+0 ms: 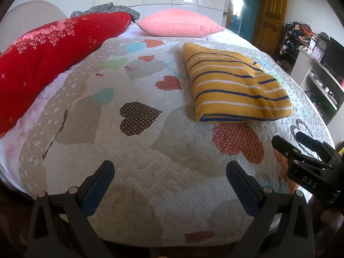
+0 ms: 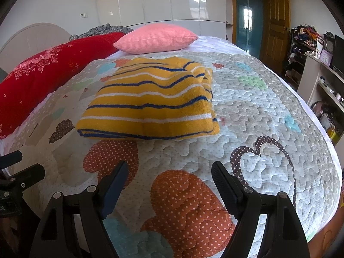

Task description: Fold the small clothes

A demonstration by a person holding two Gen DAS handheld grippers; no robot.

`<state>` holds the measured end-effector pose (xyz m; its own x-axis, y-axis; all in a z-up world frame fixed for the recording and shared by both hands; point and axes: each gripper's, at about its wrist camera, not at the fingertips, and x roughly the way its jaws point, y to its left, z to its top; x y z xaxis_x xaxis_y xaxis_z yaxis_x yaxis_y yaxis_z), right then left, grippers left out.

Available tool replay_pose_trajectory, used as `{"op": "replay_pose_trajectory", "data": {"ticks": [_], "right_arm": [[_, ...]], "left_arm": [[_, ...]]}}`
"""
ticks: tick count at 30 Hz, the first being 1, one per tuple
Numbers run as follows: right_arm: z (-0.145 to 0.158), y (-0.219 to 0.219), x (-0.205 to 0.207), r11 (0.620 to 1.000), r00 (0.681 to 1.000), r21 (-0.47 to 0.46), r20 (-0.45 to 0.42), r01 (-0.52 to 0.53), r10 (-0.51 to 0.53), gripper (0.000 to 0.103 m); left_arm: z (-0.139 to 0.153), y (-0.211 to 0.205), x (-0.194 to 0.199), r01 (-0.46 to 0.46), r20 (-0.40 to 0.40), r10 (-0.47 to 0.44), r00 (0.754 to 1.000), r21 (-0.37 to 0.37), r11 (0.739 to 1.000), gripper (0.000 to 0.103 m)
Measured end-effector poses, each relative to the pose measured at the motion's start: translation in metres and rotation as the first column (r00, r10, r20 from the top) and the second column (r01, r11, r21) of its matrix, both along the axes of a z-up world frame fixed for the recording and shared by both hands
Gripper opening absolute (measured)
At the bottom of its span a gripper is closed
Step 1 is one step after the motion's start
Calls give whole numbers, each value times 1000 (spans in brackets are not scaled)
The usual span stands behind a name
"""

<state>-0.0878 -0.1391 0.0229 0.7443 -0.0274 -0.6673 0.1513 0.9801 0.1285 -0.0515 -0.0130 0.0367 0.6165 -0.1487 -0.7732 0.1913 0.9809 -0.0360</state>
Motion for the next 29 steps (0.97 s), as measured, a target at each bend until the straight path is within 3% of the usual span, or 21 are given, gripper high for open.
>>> {"op": "replay_pose_trajectory", "data": {"ticks": [19,29], "right_arm": [[-2,12,2,999,1000,-38,9,-25,25,85],[-2,0,-6,1000,1000,-2,23,-7,7,86]], "left_arm": [[-10,8,9,-3,-64,0,998,-52,999,103],[-1,-16,-2,63,-23,-64,998,-32,997,103]]}}
